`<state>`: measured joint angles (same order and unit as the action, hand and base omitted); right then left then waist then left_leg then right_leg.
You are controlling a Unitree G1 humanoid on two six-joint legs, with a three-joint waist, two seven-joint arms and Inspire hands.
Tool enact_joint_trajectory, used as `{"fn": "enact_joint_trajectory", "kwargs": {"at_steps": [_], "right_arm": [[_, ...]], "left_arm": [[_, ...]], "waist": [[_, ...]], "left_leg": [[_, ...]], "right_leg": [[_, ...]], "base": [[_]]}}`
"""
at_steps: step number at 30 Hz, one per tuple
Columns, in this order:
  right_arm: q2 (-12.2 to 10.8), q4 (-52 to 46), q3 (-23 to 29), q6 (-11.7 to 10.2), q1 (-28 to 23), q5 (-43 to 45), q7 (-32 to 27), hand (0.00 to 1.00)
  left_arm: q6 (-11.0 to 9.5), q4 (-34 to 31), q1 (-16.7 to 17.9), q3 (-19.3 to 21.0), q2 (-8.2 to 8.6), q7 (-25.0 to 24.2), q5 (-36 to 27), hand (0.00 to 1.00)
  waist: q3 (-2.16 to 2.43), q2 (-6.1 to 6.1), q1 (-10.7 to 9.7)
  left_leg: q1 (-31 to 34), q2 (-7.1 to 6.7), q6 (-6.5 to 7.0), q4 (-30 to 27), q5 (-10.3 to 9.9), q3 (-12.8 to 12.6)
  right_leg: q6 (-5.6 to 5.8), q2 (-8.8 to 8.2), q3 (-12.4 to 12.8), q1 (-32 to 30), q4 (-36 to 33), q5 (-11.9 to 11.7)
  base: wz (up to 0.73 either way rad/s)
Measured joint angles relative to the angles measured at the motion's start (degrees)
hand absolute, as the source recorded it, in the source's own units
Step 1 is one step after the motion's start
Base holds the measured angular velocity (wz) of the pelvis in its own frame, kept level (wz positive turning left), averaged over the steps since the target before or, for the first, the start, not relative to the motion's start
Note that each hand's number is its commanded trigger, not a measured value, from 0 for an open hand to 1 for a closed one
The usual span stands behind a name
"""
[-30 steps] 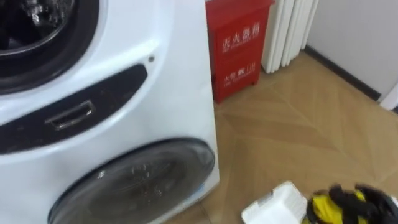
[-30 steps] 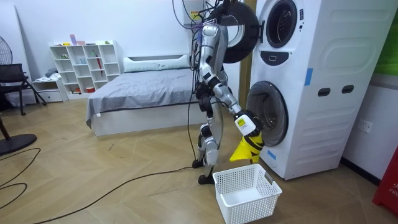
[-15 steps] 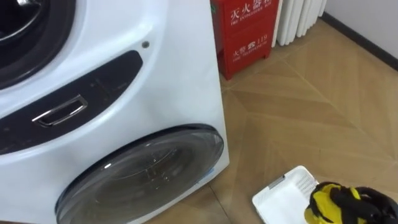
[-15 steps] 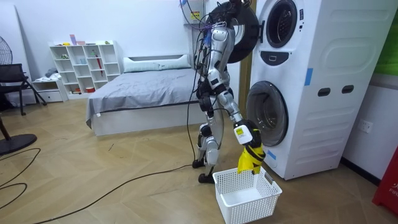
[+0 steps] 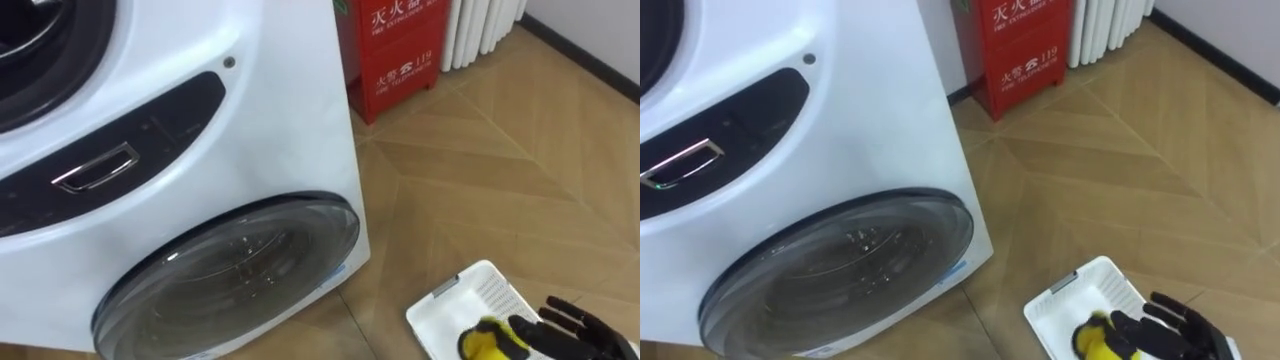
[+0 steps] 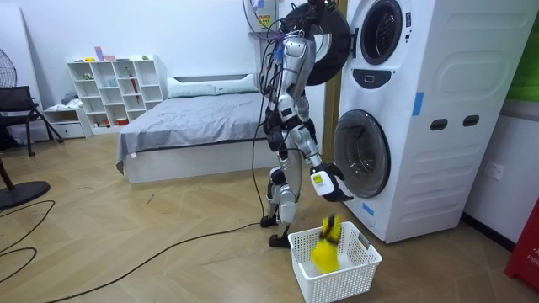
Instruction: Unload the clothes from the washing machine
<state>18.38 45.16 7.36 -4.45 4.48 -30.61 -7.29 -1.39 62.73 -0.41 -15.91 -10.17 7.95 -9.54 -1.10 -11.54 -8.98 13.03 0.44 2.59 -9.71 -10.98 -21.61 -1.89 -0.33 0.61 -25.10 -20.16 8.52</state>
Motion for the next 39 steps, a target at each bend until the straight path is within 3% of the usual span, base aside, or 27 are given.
{"fn": "enact_joint_trajectory", "kwargs": {"at_steps": [14, 16, 20, 23, 26, 27, 29, 31, 33, 35, 39], "right_arm": [[-0.05, 1.6, 0.1, -0.76, -1.33, -3.01, 0.85, 0.0], [-0.21, 1.62, 0.1, -0.78, -2.9, -3.26, 1.21, 0.0], [-0.19, 2.3, 1.1, -0.81, -5.9, -3.82, 1.13, 0.0], [-0.47, 4.2, 1.18, -0.87, -8.03, -3.84, 1.23, 0.0], [-1.47, 7.59, 0.71, -1.13, -9.39, -5.83, 1.92, 0.0], [-2.25, 8.66, 0.79, -1.14, -9.89, -6.39, 2.14, 0.0], [-3.76, 11.61, 0.93, -1.03, -10.28, -7.05, 2.97, 0.0], [-5.36, 17.05, 0.74, -0.19, -10.25, -5.79, 4.54, 0.0], [-5.91, 19.81, 0.6, 0.87, -10.06, -4.27, 5.76, 0.0], [-6.57, 21.82, 0.15, 1.13, -10.37, -4.22, 6.82, 0.0], [-8.07, 22.38, -1.88, 3.6, -11.31, -1.68, 9.0, 0.0]], "left_arm": [[-0.76, 0.43, 0.45, -0.03, -0.07, 0.18, -2.18, 0.0], [-1.2, 0.46, 1.63, 0.05, -0.18, 0.05, -2.14, 0.0], [-1.46, -0.4, 4.24, 0.65, -0.78, 0.01, -2.08, 0.0], [-1.61, -1.23, 6.74, 2.6, -1.09, 0.11, -2.07, 0.0], [-1.77, -1.4, 8.65, 4.4, -1.08, 0.32, -2.09, 0.0], [-1.81, -1.45, 9.26, 4.87, -1.09, 0.48, -1.97, 0.0], [-1.87, -1.52, 10.07, 7.4, -0.75, 0.6, -0.59, 0.0], [-1.7, -0.99, 10.49, 9.5, -0.28, 1.43, 1.9, 0.0], [-1.69, -0.94, 11.04, 9.9, 0.03, 2.09, 3.63, 0.0], [-1.54, -0.77, 11.38, 10.67, 0.33, 2.63, 4.02, 0.0], [-0.66, -0.85, 12.15, 14.41, 0.46, 2.69, 4.17, 0.0]], "waist": [[0.14, 1.07, -0.28], [0.53, 2.01, -0.24], [0.78, 3.02, -0.6], [0.61, 4.51, -0.32], [0.83, 5.76, 0.36], [0.85, 6.25, 0.32], [1.0, 7.53, 0.54], [1.09, 9.33, 1.51], [1.26, 10.04, 1.87], [1.08, 10.77, 3.22], [1.05, 12.13, 4.77]], "left_leg": [[-1.99, -0.21, 0.0, 0.08, 0.0, 1.63], [-2.94, -0.18, 0.0, 0.06, 0.0, 1.92], [-4.68, 0.01, -0.03, 0.24, 0.01, 3.56], [-7.15, 0.06, -0.04, 0.33, 0.01, 4.72], [-9.23, 0.1, -0.04, 0.34, 0.01, 5.61], [-9.88, 0.04, -0.05, 0.39, 0.01, 7.49], [-11.11, 0.08, -0.06, 0.6, 0.01, 8.31], [-13.04, 0.02, -0.06, 0.78, 0.0, 10.09], [-14.27, -0.09, -0.09, 1.25, -0.01, 11.04], [-15.18, -0.18, -0.1, 1.43, -0.02, 11.4], [-15.71, -0.37, -0.57, 1.42, -0.32, 15.09]], "right_leg": [[0.12, -0.64, -2.21, 3.15, 0.61, 0.52], [0.09, -0.71, -2.6, 4.49, 0.7, 0.97], [0.06, -0.75, -4.22, 7.56, 2.41, 0.97], [0.09, -0.79, -5.36, 11.13, 3.89, 1.01], [0.12, -0.81, -6.5, 14.57, 5.8, 1.01], [0.14, -0.81, -7.41, 16.1, 6.73, 1.0], [0.14, -0.72, -8.39, 18.1, 7.76, 1.0], [0.13, -0.69, -9.66, 21.22, 9.14, 1.0], [0.2, -0.71, -10.73, 23.21, 10.15, 1.05], [0.27, -0.72, -10.97, 24.61, 10.71, 1.08], [0.45, -0.7, -12.61, 26.53, 11.66, 1.29]], "base": [[0.08], [0.12], [0.23], [0.18], [0.23], [0.4], [0.36], [0.3], [0.33], [0.15], [0.27]]}}
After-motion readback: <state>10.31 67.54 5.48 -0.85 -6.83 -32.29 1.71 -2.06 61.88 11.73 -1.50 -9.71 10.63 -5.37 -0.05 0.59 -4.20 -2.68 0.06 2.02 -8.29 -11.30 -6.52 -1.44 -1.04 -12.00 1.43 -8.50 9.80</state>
